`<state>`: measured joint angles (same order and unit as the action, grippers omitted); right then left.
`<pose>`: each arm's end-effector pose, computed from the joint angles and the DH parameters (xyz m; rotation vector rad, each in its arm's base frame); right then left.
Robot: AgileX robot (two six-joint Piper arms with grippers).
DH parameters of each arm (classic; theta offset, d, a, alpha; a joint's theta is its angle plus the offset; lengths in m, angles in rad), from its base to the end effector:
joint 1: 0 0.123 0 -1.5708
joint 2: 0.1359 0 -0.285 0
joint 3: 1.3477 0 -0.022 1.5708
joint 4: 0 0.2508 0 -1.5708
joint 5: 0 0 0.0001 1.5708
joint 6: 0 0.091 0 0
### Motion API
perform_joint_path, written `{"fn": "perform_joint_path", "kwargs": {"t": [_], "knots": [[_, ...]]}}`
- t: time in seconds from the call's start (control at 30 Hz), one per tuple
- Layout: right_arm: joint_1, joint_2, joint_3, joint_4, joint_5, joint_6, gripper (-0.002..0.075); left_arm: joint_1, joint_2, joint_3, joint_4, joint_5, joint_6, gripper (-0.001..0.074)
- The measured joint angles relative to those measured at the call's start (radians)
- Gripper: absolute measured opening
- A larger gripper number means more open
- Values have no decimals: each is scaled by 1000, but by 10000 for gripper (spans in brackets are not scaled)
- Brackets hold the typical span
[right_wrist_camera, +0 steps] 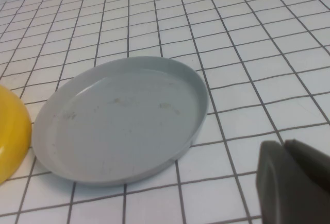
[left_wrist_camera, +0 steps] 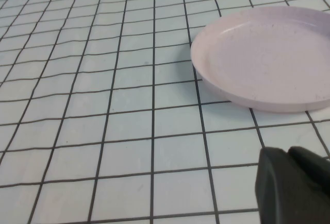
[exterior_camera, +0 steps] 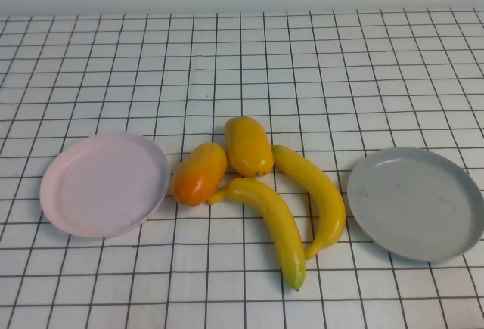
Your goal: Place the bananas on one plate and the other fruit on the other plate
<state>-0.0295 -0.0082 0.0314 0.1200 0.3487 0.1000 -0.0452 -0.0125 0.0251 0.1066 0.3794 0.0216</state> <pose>0.0536 0.0022 0.1719 0.1960 1.8458 0.1654 0.0525 0.0012 0.1715 0.1282 1.8700 0.0889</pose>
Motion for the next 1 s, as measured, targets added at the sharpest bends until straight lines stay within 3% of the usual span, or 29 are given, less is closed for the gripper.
{"fn": "perform_joint_path", "kwargs": {"t": [0.87,1.0], "knots": [[0,0,0,0,0,0,-18,0,0,0,14,0,0,-4],[0,0,0,0,0,0,-18,0,0,0,-72,-71,-91,-4]]}}
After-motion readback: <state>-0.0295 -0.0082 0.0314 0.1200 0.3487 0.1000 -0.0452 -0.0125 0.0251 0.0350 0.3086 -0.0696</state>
